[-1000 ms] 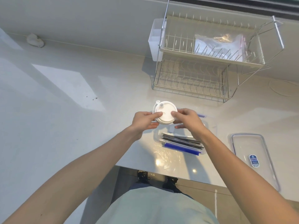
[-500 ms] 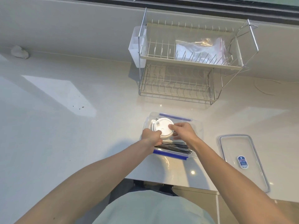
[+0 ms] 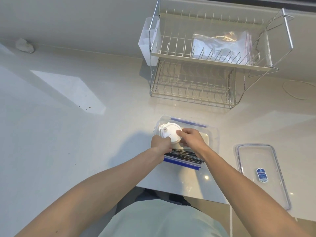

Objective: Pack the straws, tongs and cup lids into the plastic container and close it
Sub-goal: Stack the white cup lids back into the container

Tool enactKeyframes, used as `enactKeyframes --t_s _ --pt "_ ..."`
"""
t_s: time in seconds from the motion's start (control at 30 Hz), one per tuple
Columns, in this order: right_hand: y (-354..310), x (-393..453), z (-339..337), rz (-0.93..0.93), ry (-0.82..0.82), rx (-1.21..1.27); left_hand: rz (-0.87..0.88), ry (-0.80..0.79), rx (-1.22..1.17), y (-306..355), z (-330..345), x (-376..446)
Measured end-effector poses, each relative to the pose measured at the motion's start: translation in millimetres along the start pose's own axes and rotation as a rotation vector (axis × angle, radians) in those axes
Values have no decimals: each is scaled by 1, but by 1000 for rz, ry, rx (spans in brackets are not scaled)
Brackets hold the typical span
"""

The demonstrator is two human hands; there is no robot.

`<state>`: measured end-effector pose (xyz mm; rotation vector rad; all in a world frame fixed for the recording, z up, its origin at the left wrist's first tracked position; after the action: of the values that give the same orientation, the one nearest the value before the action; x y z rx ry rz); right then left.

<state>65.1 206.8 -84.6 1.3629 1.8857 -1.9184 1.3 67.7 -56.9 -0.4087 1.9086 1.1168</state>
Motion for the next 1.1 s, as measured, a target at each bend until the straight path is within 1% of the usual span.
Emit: enactKeyframes --t_s 0.17,0.33,0.5,0.6,0.77,0.9,1.03,1.1 --pt "-1 -1 2 -10 -40 -35 -28 -78 26 4 0 3" --pt "3 0 4 -29 -19 -74 -38 -104 29 5 -1 3" --pt "5 2 2 -24 -53 -74 -49 -130 41 5 -1 5" --pt "10 1 1 -48 -79 -122 -67 -159 41 4 -1 8" --pt "12 -3 4 -107 -24 -208 -60 -199 53 6 -4 5" --pt "8 -1 9 -143 67 -396 -4 -182 188 9 -8 2" --pt "-2 -10 9 -166 99 -510 10 -210 327 20 -18 -2" --pt "-9 -17 1 -188 134 -503 56 -224 440 32 -22 -2"
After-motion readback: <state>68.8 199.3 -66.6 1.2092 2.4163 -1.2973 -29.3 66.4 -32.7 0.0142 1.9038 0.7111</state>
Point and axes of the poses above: each hand's wrist, its own x-axis towards the middle knuckle, its own z-axis out of the palm, y = z × x, the point moved 3 cm from there along x, towards the middle knuckle, and after that the axes turned 5 degrees about x, right-handed, at the moved point
